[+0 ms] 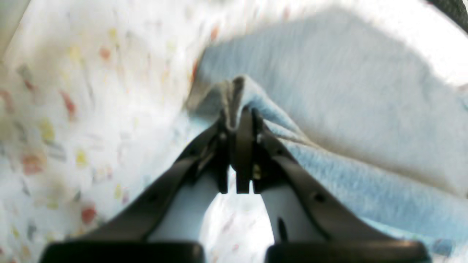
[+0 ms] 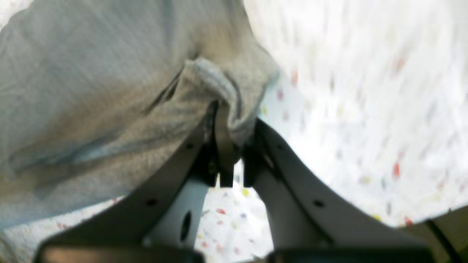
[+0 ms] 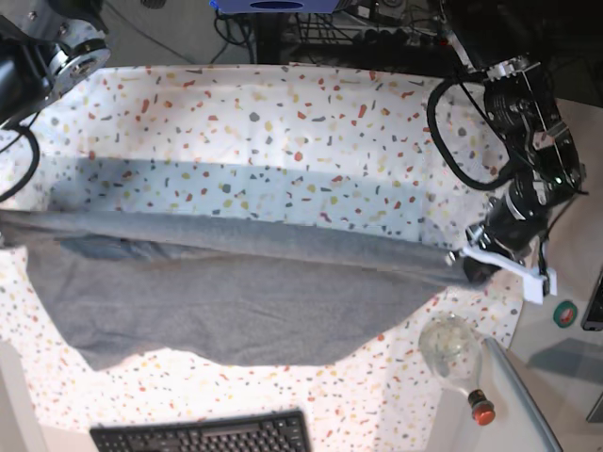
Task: Layout the t-shirt on the table in an organized manner, then fold the t-shirt properly
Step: 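Lift the shirt high with both grippers and swing it over the cloth, then lay the shirt down flat, pulling its edge taut with both grippers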
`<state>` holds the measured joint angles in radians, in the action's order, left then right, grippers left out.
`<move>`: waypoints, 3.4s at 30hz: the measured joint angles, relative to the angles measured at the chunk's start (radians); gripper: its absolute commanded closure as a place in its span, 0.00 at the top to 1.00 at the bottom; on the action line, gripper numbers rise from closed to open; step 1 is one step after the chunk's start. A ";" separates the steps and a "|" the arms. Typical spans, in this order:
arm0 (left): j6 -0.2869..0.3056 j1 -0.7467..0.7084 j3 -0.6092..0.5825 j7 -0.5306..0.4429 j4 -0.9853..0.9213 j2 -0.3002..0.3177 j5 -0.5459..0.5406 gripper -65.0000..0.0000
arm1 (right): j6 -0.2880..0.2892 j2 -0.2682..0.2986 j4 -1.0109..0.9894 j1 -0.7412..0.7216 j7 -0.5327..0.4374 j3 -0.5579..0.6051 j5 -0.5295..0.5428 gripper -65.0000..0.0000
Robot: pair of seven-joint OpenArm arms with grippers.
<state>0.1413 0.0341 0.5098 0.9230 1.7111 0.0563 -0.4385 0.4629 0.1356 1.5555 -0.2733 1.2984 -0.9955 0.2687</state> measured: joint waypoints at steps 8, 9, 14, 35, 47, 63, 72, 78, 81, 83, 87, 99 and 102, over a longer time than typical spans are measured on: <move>-0.012 0.301 -0.119 0.050 0.011 0.002 0.018 0.00 | -0.135 0.148 -0.165 -0.306 -0.022 0.206 -0.003 0.00; -0.024 0.339 -0.138 0.047 -0.008 0.001 0.016 0.00 | -0.138 0.164 -0.214 -0.347 -0.054 0.223 -0.006 0.00; -0.127 0.528 -0.211 0.041 -0.189 -0.018 0.024 0.00 | -0.138 0.243 -0.454 -0.506 -0.236 0.346 -0.011 0.00; -0.129 0.712 -0.356 -0.187 -0.306 -0.090 0.002 0.00 | -0.137 0.382 -0.502 -0.683 -0.332 0.455 -0.014 0.00; -0.132 0.024 -0.356 -0.182 -0.087 -0.052 0.019 0.00 | -0.132 0.159 -0.172 0.107 -0.393 0.233 0.154 0.00; -0.122 -0.248 -0.253 -0.199 -0.147 0.028 0.012 0.00 | -0.134 0.143 -0.322 0.385 -0.558 0.199 0.178 0.00; -0.116 -0.365 -0.250 -0.201 -0.140 0.037 0.001 0.00 | -0.132 0.104 -0.318 0.460 -0.554 0.181 0.172 0.00; -0.119 -0.445 -0.248 -0.201 -0.056 0.038 0.006 0.00 | -0.132 0.084 -0.312 0.499 -0.558 0.188 0.171 0.00; -0.119 -0.467 -0.249 -0.201 -0.031 0.038 0.005 0.00 | -0.131 0.074 -0.279 0.524 -0.558 0.189 0.175 0.00; -0.119 -0.482 -0.247 -0.202 -0.027 0.040 0.005 0.00 | -0.131 0.074 -0.262 0.538 -0.556 0.188 0.173 0.00; -0.114 -0.503 -0.214 -0.201 -0.027 0.029 0.000 0.00 | -0.131 0.075 -0.252 0.542 -0.554 0.185 0.173 0.00; -0.116 -0.559 -0.138 -0.193 -0.023 0.032 -0.006 0.00 | -0.131 0.079 -0.252 0.543 -0.470 0.186 0.174 0.00; -0.115 -0.561 -0.138 -0.195 -0.023 0.031 -0.003 0.00 | -0.131 0.076 -0.252 0.542 -0.471 0.186 0.174 0.00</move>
<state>0.0261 -0.5266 0.3714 0.7280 1.6878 0.0872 -0.4419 0.3317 0.2119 1.3033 0.2691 0.8276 -0.8097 0.4423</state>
